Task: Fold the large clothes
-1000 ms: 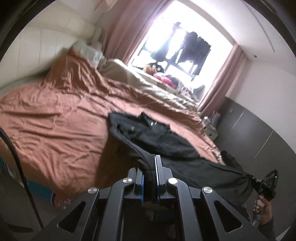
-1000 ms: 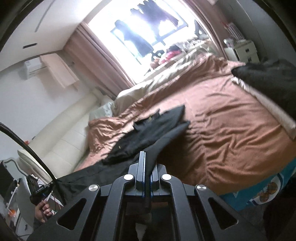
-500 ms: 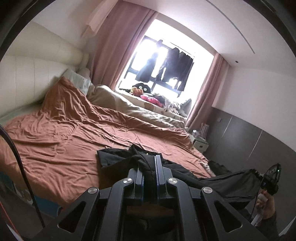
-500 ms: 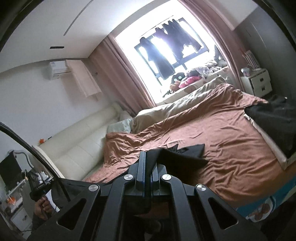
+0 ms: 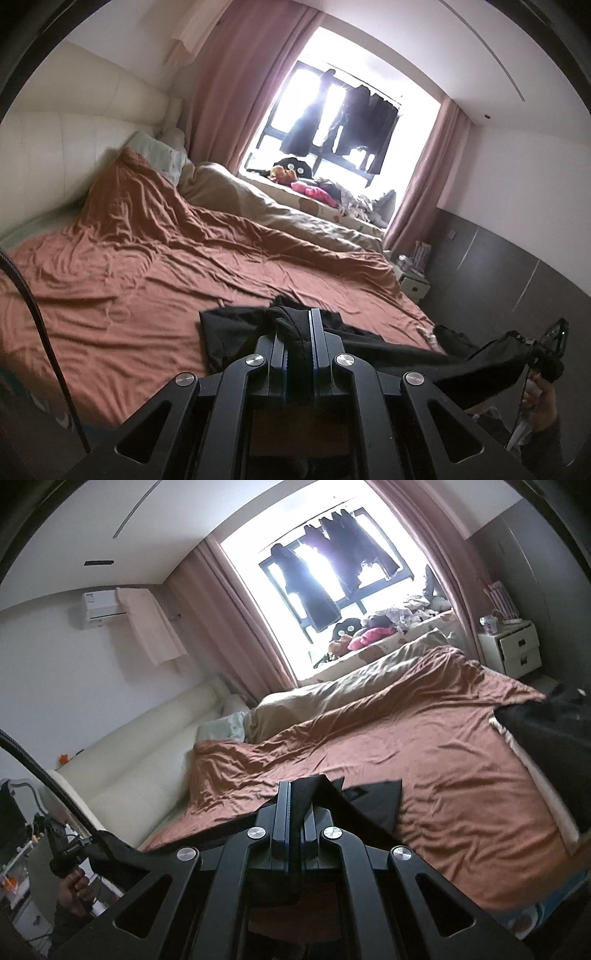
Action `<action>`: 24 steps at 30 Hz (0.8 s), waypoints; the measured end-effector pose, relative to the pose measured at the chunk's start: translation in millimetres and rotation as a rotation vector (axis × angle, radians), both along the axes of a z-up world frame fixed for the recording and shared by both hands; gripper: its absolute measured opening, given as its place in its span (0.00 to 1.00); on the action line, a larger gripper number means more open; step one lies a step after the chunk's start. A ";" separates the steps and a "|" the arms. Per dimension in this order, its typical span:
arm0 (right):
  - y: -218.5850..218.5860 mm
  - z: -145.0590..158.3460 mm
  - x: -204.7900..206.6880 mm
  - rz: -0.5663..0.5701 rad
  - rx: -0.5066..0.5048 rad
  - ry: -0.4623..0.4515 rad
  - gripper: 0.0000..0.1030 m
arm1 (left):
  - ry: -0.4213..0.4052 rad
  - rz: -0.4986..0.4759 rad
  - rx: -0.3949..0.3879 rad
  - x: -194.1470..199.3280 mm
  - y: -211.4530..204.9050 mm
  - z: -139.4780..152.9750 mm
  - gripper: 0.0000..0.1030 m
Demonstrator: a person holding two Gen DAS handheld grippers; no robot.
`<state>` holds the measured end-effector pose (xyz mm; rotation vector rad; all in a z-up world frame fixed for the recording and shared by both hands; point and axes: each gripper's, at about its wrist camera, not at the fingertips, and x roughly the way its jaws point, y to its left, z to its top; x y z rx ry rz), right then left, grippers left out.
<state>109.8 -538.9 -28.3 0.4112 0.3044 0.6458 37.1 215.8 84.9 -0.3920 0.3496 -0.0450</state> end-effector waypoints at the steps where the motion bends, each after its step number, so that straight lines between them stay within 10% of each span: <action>1: 4.2 4.6 7.3 -0.003 -0.007 -0.004 0.00 | 0.000 0.002 0.004 10.0 3.1 3.9 0.09; 11: 51.8 18.0 99.5 -0.031 -0.038 0.027 0.00 | 0.051 0.030 0.032 106.7 32.1 5.4 0.09; 24: 110.4 -3.2 215.4 -0.046 -0.119 0.144 0.00 | 0.212 0.054 0.029 224.0 65.5 -67.8 0.09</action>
